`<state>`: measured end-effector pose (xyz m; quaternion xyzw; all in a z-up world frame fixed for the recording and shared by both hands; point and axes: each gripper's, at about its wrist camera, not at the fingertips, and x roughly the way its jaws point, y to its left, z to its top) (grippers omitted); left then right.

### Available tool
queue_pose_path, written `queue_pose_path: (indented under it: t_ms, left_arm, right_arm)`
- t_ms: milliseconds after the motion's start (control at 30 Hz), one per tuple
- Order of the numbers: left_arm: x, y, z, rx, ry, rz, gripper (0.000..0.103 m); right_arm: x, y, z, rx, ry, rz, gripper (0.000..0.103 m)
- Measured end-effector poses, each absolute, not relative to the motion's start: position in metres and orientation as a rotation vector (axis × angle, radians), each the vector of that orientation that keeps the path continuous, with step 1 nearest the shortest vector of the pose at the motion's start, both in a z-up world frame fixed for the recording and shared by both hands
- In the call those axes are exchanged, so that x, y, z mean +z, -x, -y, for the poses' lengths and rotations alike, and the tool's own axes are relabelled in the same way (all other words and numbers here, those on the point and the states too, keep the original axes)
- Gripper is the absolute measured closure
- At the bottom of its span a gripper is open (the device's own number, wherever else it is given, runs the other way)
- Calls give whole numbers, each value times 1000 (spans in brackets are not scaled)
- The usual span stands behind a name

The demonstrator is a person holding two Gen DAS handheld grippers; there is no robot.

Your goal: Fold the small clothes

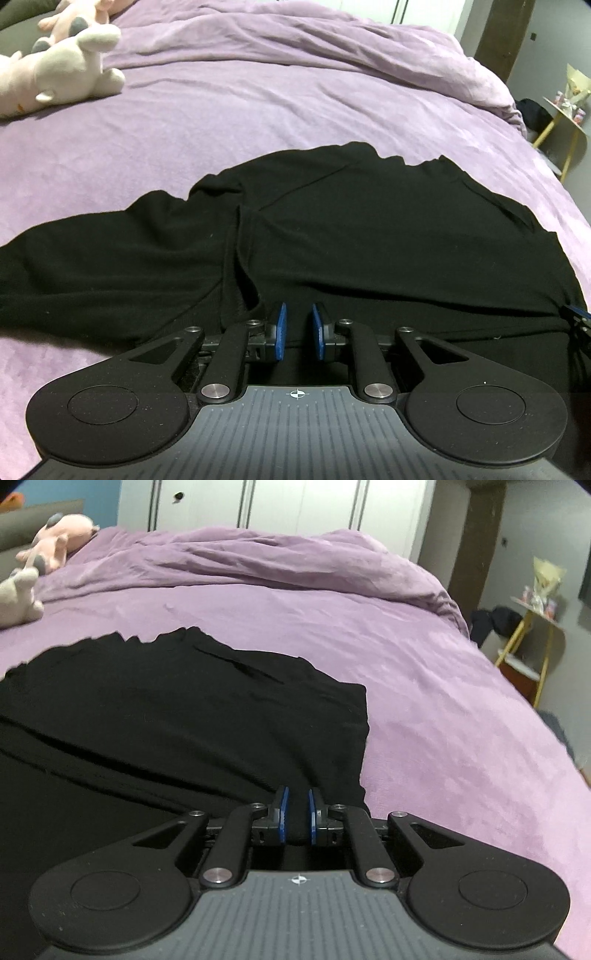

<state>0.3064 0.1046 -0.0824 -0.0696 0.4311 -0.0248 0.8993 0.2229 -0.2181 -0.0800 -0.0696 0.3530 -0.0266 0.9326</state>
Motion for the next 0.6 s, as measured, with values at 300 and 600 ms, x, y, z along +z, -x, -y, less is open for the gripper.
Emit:
queue_pose_path:
  t_ms: [300, 600]
  left_arm:
    - [-79, -296, -128, -34, 224, -903, 85]
    - [-43, -215, -280, 224, 462, -743, 53]
  right_arm:
    - [-65, -218, 206, -139, 225, -779, 94]
    - [-32, -136, 216, -24, -299, -886, 73]
